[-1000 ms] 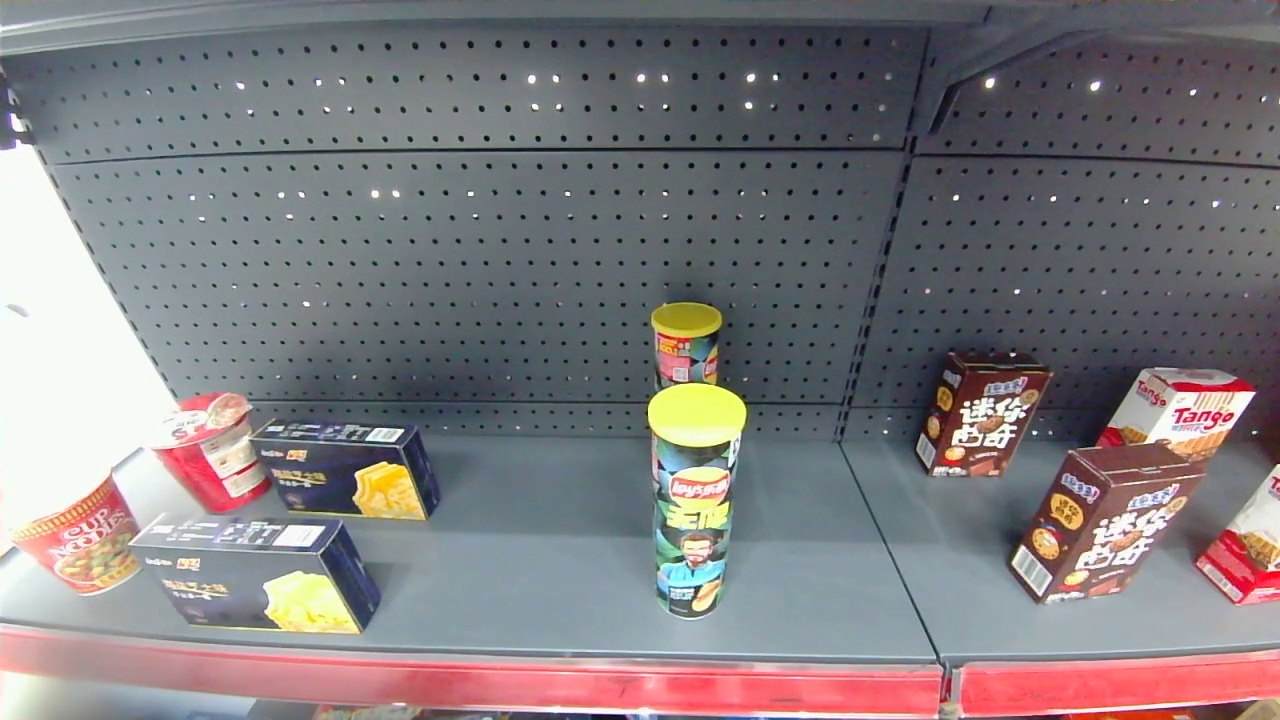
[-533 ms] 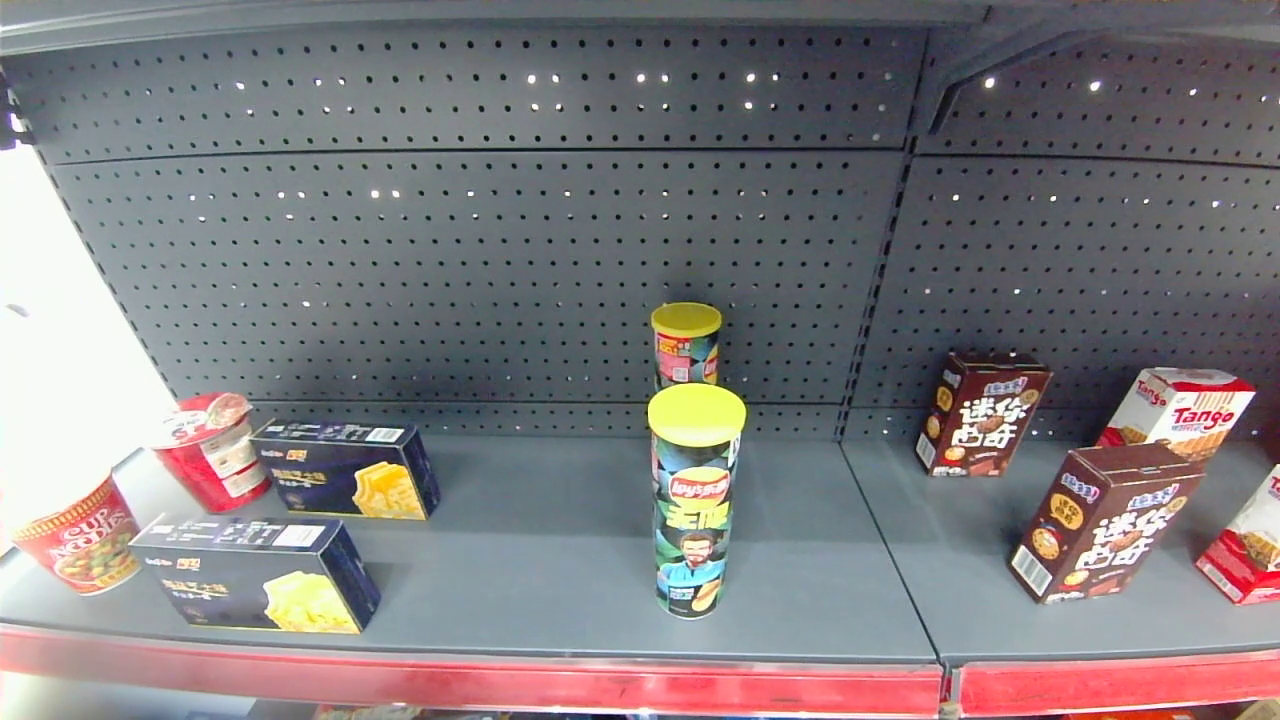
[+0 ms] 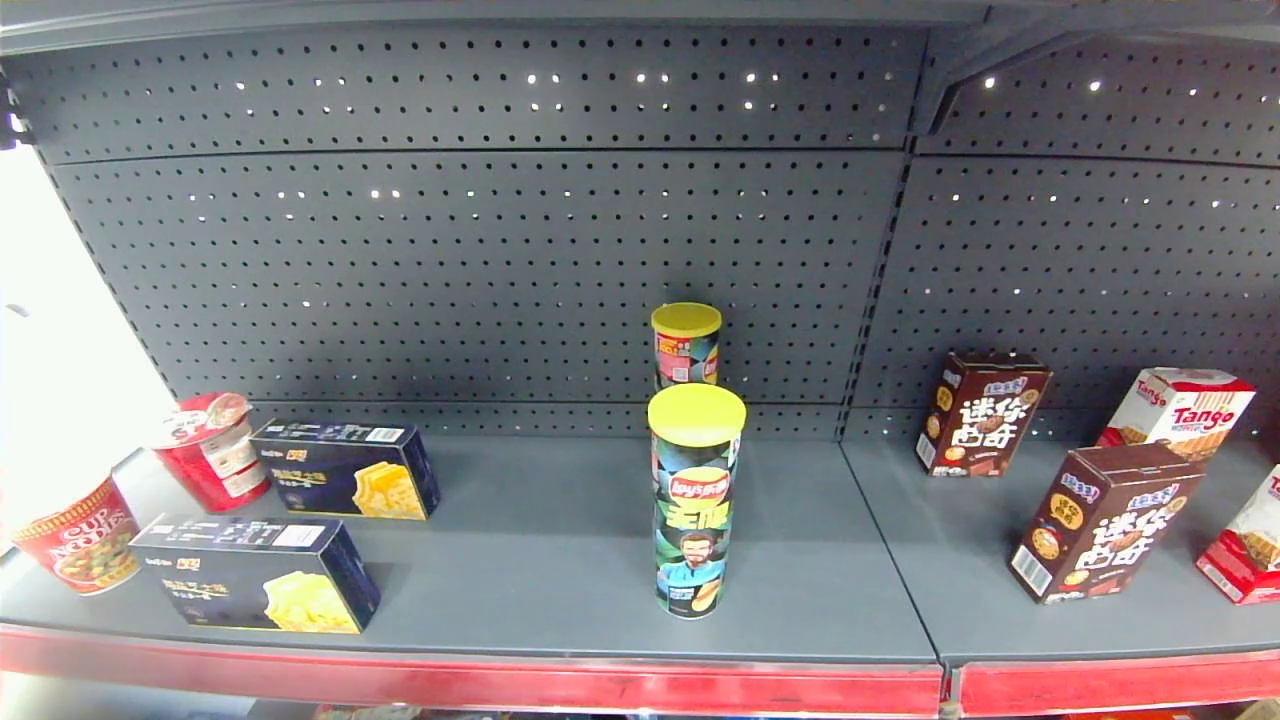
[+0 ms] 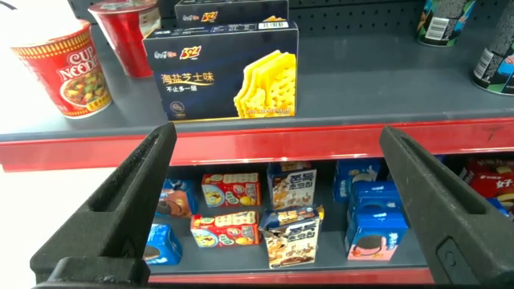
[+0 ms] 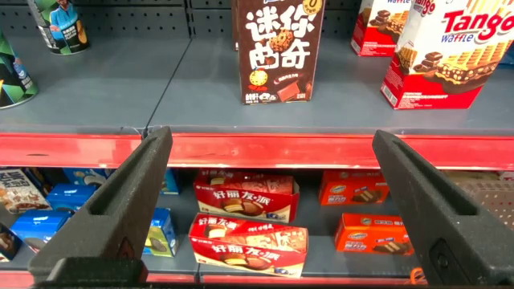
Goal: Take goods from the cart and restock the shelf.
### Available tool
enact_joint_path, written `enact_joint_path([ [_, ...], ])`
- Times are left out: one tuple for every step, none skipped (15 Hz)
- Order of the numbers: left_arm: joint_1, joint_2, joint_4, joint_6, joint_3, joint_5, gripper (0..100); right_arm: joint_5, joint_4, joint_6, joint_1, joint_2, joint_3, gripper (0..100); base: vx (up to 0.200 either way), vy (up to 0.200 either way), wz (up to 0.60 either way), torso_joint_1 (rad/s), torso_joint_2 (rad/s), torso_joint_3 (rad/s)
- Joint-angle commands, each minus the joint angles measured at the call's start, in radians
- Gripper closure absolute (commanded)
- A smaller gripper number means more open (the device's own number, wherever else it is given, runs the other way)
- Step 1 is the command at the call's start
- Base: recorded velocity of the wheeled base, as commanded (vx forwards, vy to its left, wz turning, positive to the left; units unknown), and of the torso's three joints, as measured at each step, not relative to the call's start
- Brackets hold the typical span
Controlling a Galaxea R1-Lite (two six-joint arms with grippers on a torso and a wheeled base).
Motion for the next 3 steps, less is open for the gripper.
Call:
enact_joint_path([
  [0.0, 0.0, 0.0, 0.0, 0.0, 0.0, 0, 0.0, 0.0, -0.001, 0.0, 0.001, 0.0, 0, 0.0, 0.0, 0.0, 0.0, 0.0, 0.0],
  [0.0, 0.0, 0.0, 0.0, 0.0, 0.0, 0, 0.0, 0.0, -0.001, 0.0, 0.001, 0.0, 0, 0.0, 0.0, 0.0, 0.0, 0.0, 0.0],
  [0.0, 0.0, 0.0, 0.0, 0.0, 0.0, 0, 0.0, 0.0, -0.002, 0.0, 0.001, 0.0, 0, 0.0, 0.0, 0.0, 0.0, 0.0, 0.0],
])
